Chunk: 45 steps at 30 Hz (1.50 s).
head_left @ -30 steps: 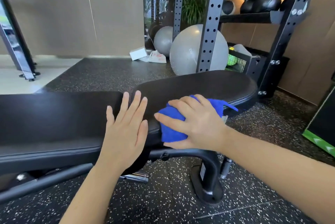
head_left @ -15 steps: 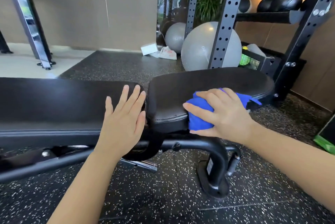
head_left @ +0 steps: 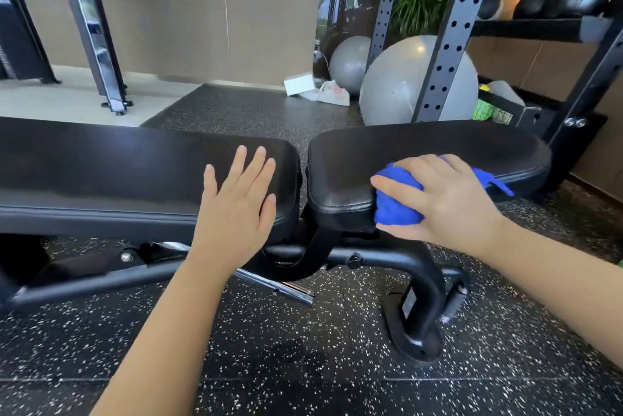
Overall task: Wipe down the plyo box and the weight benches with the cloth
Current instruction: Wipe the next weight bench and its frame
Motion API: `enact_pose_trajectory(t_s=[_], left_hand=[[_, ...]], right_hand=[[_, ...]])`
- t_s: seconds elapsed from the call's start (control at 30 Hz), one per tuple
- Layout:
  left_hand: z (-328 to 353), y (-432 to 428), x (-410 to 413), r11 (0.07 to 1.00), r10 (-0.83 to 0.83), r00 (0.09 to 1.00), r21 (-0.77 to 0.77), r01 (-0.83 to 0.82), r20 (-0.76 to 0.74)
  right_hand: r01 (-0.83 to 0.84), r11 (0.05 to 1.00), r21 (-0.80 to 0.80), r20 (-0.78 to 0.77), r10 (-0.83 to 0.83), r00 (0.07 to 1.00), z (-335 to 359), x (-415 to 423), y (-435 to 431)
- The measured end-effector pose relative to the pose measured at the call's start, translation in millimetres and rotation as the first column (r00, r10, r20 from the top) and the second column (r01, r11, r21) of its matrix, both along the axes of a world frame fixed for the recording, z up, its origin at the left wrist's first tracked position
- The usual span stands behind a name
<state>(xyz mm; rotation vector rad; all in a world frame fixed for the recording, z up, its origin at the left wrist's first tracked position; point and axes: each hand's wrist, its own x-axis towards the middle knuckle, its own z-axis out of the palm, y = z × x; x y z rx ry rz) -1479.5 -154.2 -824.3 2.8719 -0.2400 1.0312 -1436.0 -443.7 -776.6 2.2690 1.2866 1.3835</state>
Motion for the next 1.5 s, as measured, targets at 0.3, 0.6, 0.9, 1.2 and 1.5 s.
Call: enact_pose_trajectory(t_s=[0.3, 0.6, 0.9, 1.2, 1.5], left_hand=[[2.2, 1.0, 3.2, 1.0, -0.016, 0.999, -0.02, 0.017, 0.051], [1.8, 10.3, -3.4, 0.997, 0.064, 0.998, -0.03, -0.065, -0.019], [5.0, -3.6, -3.0, 0.985, 0.17, 0.981, 0.007, -0.17, -0.091], [1.0, -3.8, -10.0, 0.992, 0.128, 0.988, 0.027, -0.126, -0.087], [-3.3, -4.5, 1.7, 0.998, 0.004, 1.0, -0.067, -0.004, -0.009]], right_hand=[[0.226, 0.962, -0.15, 0.095, -0.214, 0.972, -19.1, -15.3, 113.6], [-0.047, 0.997, 0.058, -0.014, 0.047, 0.999, -14.3, -6.5, 40.7], [-0.047, 0.997, 0.069, -0.052, 0.05, 0.997, -13.2, -6.1, 39.9], [-0.062, 0.995, 0.078, -0.058, 0.066, 0.996, -13.3, -7.3, 40.2], [0.021, 0.991, 0.132, -0.063, -0.013, 0.998, -16.6, -15.5, 45.3]])
